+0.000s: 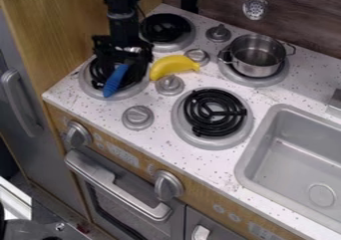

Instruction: Move the blue fork to the bottom right burner

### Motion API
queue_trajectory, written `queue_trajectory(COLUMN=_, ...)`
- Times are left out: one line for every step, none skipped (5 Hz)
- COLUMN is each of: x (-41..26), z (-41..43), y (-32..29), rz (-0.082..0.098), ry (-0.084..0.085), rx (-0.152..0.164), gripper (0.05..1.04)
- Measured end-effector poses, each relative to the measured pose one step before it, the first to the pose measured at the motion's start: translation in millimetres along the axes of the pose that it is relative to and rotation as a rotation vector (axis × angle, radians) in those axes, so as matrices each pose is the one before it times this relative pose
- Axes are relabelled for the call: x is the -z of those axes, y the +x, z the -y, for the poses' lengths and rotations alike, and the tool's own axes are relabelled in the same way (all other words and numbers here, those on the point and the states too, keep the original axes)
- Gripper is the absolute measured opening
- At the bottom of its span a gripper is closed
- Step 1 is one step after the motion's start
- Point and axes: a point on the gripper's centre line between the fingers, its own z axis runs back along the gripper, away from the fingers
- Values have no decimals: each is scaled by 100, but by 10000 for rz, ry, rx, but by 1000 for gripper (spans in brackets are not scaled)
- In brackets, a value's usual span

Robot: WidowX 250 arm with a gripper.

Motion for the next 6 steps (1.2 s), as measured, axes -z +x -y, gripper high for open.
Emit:
queue_trajectory(x=1248, z=-1948, y=1802, rz=-149, ry=-30, rx=-468, gripper=995)
queue_trajectory(x=1573, z=-773, y=327, rz=-593, ry=338, rx=158, gripper=995)
queue_trajectory(x=422, z=447, y=-216, rz=-30, ry=81, rx=199, gripper=945)
queue_trajectory(x=28, z=31, y=-502, rz=152, ry=253, rx=59, gripper=651)
queue_trajectory(x=-157, z=598, y=-359, rz=342, ry=-106, rx=11, gripper=402)
queue_trajectory(x=-1702, z=1708, y=-906, rz=265, ry=-19, rx=413, gripper=382)
